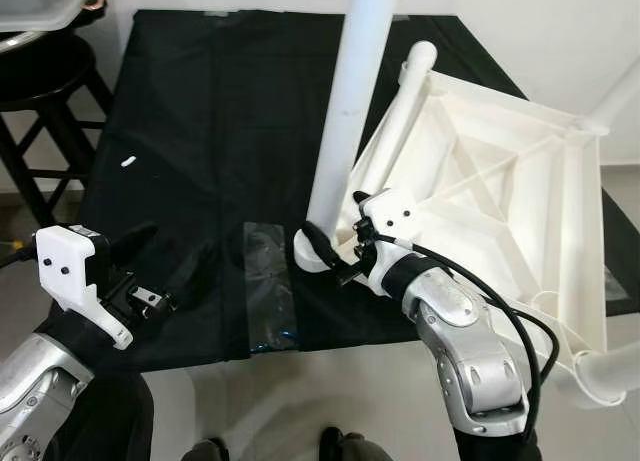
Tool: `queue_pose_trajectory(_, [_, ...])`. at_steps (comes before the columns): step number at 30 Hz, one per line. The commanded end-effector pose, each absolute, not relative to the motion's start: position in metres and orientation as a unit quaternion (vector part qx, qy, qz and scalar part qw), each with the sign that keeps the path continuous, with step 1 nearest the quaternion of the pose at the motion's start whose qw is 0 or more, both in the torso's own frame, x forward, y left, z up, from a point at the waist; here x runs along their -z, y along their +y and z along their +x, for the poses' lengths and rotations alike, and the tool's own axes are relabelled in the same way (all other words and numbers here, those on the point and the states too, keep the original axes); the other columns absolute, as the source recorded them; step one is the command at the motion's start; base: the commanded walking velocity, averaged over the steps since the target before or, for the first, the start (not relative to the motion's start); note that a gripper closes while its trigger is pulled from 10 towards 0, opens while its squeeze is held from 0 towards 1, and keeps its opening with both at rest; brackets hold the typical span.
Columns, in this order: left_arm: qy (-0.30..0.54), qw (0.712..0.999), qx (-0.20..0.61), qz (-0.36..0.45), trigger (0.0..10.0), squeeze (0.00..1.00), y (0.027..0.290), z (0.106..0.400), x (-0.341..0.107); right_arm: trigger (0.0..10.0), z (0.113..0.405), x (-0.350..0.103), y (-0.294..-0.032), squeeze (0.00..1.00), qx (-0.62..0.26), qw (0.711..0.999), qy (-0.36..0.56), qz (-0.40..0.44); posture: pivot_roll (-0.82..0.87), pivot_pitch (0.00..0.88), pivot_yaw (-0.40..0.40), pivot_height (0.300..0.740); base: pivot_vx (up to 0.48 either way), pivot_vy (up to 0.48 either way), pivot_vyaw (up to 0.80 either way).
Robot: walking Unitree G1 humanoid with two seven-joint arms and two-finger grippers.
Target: Building children table
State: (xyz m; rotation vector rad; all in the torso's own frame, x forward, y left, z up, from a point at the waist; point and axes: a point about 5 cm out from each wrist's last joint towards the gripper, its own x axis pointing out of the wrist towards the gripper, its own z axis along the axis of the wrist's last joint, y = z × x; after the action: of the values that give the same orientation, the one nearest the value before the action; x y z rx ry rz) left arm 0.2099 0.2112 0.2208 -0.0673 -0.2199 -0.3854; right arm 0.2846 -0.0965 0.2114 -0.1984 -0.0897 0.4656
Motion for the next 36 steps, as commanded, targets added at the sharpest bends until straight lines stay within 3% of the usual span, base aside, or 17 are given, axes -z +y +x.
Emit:
queue_pose_trajectory(1, [-0.099,0.977,0.186,-0.036,10.0,0.0,0.212,0.211,-0.215,10.0,0.281,-0.206,-0.104,0.0,-0.202,0.974,-0.027,-0.098,0.02,0.177,-0.07,0.74,0.0,0.0,0.0])
queue_pose_trajectory(12, [-0.078,0.986,0.145,0.001,10.0,0.0,0.216,0.212,-0.213,10.0,0.224,-0.193,-0.073,0.0,-0.378,0.925,-0.002,-0.034,0.02,0.185,-0.058,0.74,0.0,0.0,0.0])
queue_pose_trajectory(17, [-0.077,0.984,0.158,0.004,10.0,0.0,0.209,0.211,-0.215,10.0,0.207,-0.181,-0.092,0.0,-0.453,0.885,0.07,-0.081,0.0,0.181,-0.063,0.74,0.0,0.0,0.0])
queue_pose_trajectory(20, [-0.062,0.98,0.189,0.003,10.0,0.0,0.199,0.207,-0.21,10.0,0.21,-0.173,-0.124,0.0,-0.405,0.896,0.156,-0.098,-0.01,0.184,-0.063,0.74,0.0,0.0,0.0])
queue_pose_trajectory(21, [-0.062,0.98,0.189,0.003,10.0,0.0,0.199,0.207,-0.21,10.0,0.21,-0.173,-0.124,0.0,-0.405,0.896,0.156,-0.098,-0.01,0.184,-0.063,0.74,0.0,0.0,0.0])
queue_pose_trajectory(24, [-0.055,0.979,0.198,-0.003,10.0,0.0,0.196,0.205,-0.207,10.0,0.212,-0.17,-0.136,0.0,-0.364,0.908,0.197,-0.069,-0.01,0.184,-0.063,0.74,0.0,0.0,0.0])
queue_pose_trajectory(25, [-0.048,0.977,0.208,0.003,10.0,0.0,0.193,0.203,-0.204,10.0,0.211,-0.165,-0.144,0.0,-0.315,0.918,0.24,-0.027,-0.02,0.188,-0.059,0.74,0.0,0.0,0.0])
queue_pose_trajectory(36, [-0.046,0.974,0.22,0.012,10.0,0.0,0.188,0.204,-0.201,10.0,0.199,-0.146,-0.162,0.0,-0.222,0.916,0.334,-0.012,-0.04,0.189,-0.054,0.74,0.0,0.0,0.0])
